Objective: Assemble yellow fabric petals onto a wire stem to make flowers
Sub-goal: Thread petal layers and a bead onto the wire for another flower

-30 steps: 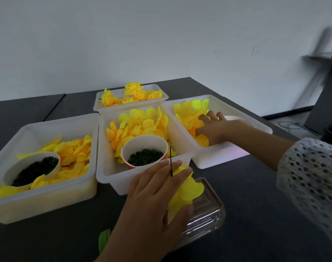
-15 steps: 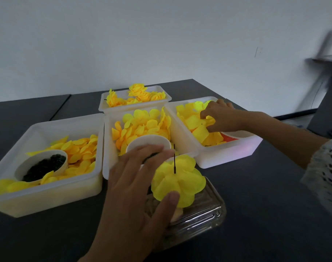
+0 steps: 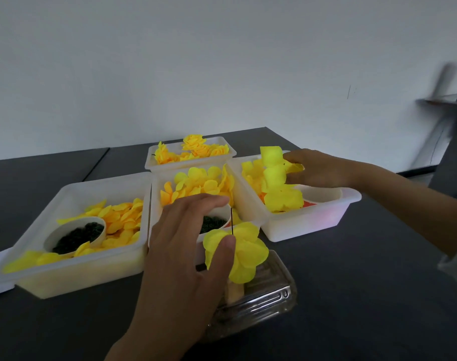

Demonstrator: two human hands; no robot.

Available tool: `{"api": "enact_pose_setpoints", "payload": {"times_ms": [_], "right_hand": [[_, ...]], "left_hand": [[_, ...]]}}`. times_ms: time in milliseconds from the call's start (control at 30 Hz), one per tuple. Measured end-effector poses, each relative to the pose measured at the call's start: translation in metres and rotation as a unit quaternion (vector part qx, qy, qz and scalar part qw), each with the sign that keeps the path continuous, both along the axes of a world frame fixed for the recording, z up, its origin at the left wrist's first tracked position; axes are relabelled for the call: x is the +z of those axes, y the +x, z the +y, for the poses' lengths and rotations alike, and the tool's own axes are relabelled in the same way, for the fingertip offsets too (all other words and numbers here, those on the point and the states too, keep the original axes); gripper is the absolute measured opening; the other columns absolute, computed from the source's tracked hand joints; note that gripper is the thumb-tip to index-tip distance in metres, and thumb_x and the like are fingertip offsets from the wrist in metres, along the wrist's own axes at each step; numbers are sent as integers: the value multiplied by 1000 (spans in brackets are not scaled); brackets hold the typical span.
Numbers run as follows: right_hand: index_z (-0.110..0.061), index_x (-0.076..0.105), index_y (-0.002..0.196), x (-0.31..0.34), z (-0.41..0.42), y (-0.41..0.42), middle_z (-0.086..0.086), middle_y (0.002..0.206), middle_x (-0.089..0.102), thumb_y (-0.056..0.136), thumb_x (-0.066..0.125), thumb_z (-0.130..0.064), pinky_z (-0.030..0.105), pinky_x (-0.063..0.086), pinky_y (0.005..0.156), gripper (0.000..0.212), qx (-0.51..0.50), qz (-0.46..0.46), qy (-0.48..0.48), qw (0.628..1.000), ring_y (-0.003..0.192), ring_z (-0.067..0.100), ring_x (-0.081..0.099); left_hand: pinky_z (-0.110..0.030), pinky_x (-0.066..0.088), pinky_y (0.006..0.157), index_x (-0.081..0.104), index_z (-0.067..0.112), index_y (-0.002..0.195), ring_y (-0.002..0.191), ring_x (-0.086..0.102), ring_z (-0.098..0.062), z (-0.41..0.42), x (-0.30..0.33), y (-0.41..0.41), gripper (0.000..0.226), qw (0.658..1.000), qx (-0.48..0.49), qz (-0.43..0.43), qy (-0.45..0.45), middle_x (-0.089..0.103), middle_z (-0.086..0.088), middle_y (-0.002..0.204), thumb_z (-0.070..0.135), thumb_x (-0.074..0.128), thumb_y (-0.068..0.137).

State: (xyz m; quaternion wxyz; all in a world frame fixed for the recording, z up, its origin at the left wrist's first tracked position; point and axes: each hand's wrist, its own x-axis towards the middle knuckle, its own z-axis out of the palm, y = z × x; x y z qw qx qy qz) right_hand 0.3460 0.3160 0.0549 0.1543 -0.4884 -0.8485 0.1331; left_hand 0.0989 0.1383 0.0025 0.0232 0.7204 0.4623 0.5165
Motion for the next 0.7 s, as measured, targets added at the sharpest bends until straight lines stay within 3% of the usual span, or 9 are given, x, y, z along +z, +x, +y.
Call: {"api": "enact_pose_setpoints", "payload": {"times_ms": [133,267,400,567,633,700], "right_hand": [[-5,61,88,9,-12,0,3,82,63,91,62,-23,24,42,66,18,-7,57,-2,998,75,13,54],[-2,61,90,9,-15,5,13,88,65,91,59,-23,26,39,62,21,-57,39,53,996,72,18,51],[-2,63,90,6,-21,11,12,87,65,92,58,-22,22,38,60,20,-78,40,67,994,72,18,53],[-7,63,80,2,-31,27,4,78,60,93,60,-22,29,40,64,20,-88,32,4,996,72,16,52],[-6,61,74,-3,-41,33,1,72,57,93,60,-18,23,41,62,22,-69,42,-41,996,66,11,52],[-16,57,69,-13,-56,36,-7,66,55,94,59,-15,10,38,53,26,-54,89,-98,990,55,-1,52]], "left_hand": [[-19,38,94,55,35,121,120,50,-6,-5,8,8,33,1000,-7,-7,-4,53,23,121,42,47,90],[-4,30,90,55,34,120,117,50,-2,-8,13,17,30,1000,-5,-6,-3,53,24,119,38,48,91],[-4,32,90,54,36,120,117,50,-2,-14,14,24,29,1000,-11,1,-2,52,24,118,37,47,91],[-7,36,87,55,36,118,114,52,-4,-26,18,28,27,1000,-16,3,-2,54,23,116,37,47,92],[-7,37,87,56,35,116,114,53,-3,-33,17,33,24,1000,-20,-2,-1,56,22,115,33,50,93],[-7,37,86,55,39,113,110,53,1,-42,9,45,23,999,-34,13,-14,55,24,112,31,51,91]]}}
